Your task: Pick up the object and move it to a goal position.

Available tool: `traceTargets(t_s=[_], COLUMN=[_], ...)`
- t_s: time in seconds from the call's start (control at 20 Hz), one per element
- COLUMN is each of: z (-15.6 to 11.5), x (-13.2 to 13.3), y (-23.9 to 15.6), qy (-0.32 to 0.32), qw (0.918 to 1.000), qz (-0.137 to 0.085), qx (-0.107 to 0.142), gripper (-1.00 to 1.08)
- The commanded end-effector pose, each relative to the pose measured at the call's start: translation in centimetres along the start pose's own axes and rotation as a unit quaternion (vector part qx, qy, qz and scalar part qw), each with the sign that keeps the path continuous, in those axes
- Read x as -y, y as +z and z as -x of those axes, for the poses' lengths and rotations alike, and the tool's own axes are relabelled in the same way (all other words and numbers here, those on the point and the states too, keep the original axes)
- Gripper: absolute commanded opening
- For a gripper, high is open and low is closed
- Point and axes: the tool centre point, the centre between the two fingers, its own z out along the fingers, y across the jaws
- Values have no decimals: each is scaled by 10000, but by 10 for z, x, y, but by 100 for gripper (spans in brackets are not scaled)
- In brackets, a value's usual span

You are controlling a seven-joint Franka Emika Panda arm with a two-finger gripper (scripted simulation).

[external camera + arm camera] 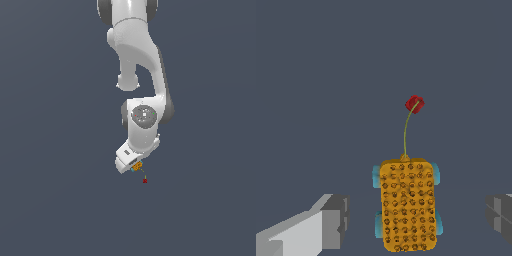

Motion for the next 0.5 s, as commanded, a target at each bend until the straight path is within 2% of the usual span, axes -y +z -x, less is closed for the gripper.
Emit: traceTargets(t_s=[0.0,0.45], z=[-3,-4], x=[0,0], y=[4,10], qy=[-146,-222], qw=[9999,9998], qz=[6,6], qx=[-11,-13], gripper=[100,100])
